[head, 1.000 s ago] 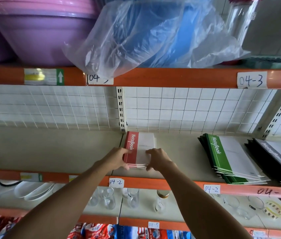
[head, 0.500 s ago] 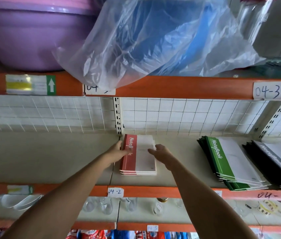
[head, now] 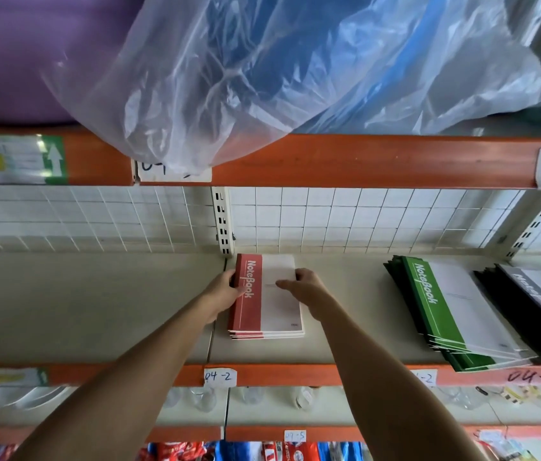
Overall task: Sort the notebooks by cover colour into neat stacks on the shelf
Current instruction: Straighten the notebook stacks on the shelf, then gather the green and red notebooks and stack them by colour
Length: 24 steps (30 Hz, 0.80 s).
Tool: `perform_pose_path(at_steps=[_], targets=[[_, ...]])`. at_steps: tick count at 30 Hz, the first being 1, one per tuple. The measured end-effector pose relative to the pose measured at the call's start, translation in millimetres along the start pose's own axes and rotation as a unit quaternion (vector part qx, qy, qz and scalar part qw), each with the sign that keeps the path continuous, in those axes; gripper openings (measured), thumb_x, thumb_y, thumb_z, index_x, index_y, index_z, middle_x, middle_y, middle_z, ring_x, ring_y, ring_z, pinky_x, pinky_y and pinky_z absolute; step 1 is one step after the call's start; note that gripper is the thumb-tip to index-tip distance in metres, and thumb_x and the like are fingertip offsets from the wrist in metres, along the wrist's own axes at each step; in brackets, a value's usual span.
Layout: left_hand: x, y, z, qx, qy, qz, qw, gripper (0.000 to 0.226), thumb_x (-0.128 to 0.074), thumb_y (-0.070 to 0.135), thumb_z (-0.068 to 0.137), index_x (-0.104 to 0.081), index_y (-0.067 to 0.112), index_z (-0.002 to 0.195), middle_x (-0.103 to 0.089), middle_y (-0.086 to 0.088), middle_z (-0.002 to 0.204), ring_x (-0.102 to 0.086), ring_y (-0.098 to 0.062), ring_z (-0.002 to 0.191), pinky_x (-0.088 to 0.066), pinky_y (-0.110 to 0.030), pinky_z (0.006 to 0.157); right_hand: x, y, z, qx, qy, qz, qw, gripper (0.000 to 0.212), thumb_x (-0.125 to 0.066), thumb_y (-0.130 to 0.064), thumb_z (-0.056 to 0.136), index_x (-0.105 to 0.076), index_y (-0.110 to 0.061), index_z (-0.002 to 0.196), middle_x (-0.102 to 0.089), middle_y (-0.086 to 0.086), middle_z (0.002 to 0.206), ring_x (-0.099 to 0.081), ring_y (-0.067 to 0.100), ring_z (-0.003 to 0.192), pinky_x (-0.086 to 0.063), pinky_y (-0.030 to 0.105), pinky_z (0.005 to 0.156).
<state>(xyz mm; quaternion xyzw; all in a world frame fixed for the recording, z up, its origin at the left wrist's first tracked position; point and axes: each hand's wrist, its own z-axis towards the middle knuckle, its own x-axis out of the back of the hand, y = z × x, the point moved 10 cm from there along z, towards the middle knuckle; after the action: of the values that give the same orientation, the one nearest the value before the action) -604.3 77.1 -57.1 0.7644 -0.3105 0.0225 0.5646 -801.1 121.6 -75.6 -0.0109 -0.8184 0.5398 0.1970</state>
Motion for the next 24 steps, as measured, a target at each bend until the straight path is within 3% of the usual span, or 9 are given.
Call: perform_pose_path(at_steps=[6,9,13,16,21,24], targets=[[1,-1,0,-0.007,0.002,0.011,1.0,0.051,-0.054,0.015,0.101,-0.036,0.015,0.149,-0.051,-0.01,0.143,-0.057,-0.021,0.112,-0.046,-0.034,0.093,-7,0,-2,-0.014,-0.013,-0.007,1.0,0.052,-0.077,-0.015,0.081,-0.052,-0.007,0.127,-0.066,0.009,0.114,-0.065,0.023,0.1,-0.054,0.033,0.085],[2,-2,-1,-0.004,-0.012,-0.008,1.0,0.055,-0.055,0.014,0.1,-0.034,0.015,0.151,-0.048,-0.01,0.146,-0.055,-0.024,0.119,-0.044,-0.038,0.102,-10,0,-8,-0.036,-0.037,-0.014,0.999,0.054,-0.076,-0.013,0.083,-0.046,-0.006,0.127,-0.061,0.011,0.12,-0.061,0.025,0.108,-0.052,0.033,0.089],[4,-2,-2,-0.005,-0.021,0.004,1.0,0.043,-0.055,0.012,0.1,-0.045,0.012,0.142,-0.055,-0.011,0.138,-0.058,-0.026,0.118,-0.046,-0.043,0.105,-1,4,-11,-0.051,-0.049,-0.052,0.996,0.044,-0.073,-0.012,0.085,-0.055,0.002,0.123,-0.064,0.017,0.119,-0.062,0.03,0.109,-0.051,0.037,0.097],[-3,-4,-3,-0.007,-0.027,0.031,0.999,0.042,-0.053,0.012,0.101,-0.045,0.014,0.142,-0.057,-0.008,0.135,-0.058,-0.026,0.12,-0.045,-0.043,0.106,-2,4,-18,-0.039,-0.049,-0.073,0.995,0.033,-0.064,0.0,0.087,-0.059,0.004,0.119,-0.065,0.019,0.117,-0.062,0.028,0.1,-0.052,0.032,0.088],[-5,-6,-3,-0.004,-0.02,0.05,0.999,0.039,-0.048,0.013,0.103,-0.045,0.017,0.141,-0.059,-0.009,0.133,-0.057,-0.03,0.121,-0.046,-0.045,0.104,-8,6,-25,-0.03,-0.04,-0.076,0.996,0.037,-0.055,0.009,0.083,-0.059,0.005,0.119,-0.064,0.02,0.115,-0.06,0.027,0.099,-0.051,0.034,0.089],[-6,-6,-6,-0.012,-0.01,0.053,0.998,0.039,-0.046,0.011,0.103,-0.044,0.017,0.142,-0.059,-0.01,0.133,-0.057,-0.029,0.119,-0.046,-0.043,0.103,-10,12,-27,-0.034,-0.041,-0.075,0.996,0.039,-0.046,0.016,0.079,-0.06,0.011,0.115,-0.064,0.018,0.103,-0.058,0.026,0.094,-0.051,0.033,0.081]])
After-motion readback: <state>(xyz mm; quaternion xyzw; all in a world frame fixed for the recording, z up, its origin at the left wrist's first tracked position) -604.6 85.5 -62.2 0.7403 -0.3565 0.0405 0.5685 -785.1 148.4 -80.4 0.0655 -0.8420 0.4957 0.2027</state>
